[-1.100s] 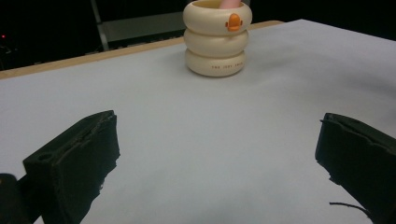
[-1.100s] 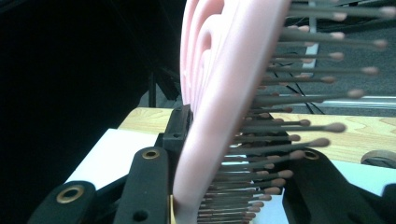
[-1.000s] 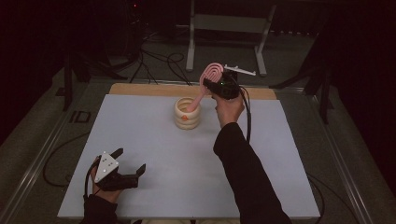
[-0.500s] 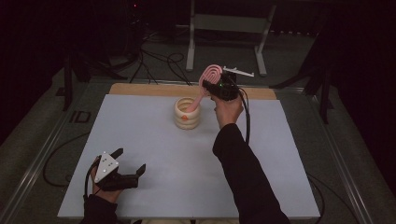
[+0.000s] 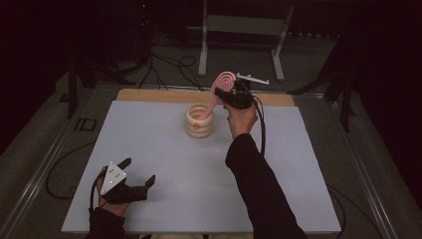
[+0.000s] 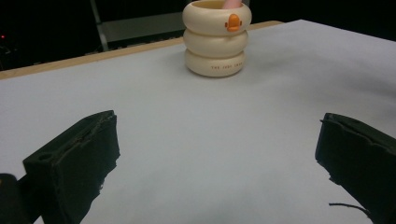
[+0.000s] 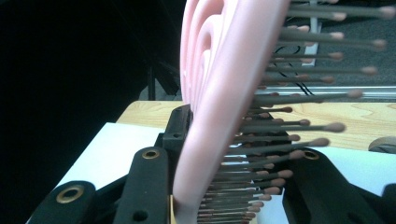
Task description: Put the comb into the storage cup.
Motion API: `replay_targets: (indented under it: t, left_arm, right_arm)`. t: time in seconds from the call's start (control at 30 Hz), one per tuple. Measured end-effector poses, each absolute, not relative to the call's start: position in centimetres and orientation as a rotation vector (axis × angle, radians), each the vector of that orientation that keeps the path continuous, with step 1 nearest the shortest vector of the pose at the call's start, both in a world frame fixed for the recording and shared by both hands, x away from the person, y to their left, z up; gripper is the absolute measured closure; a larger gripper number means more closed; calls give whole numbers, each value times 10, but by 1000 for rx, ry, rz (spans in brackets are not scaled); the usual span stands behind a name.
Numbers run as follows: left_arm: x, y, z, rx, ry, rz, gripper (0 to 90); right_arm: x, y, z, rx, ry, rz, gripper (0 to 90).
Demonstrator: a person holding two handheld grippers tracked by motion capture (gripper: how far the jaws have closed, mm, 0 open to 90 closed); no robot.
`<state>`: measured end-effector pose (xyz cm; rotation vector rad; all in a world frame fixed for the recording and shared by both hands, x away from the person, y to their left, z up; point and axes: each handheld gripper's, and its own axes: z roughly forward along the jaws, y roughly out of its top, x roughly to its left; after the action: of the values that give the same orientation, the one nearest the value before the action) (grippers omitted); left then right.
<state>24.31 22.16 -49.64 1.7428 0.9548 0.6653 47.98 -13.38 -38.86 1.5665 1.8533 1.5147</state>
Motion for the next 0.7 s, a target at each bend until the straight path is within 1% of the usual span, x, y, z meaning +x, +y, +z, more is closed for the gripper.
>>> replay_targets:
  t: [0.7]
  left_arm:
    - [243,222,-496,1745,952,667,4]
  right_arm:
    - [479,-122,-397,1553,1886,1503,637]
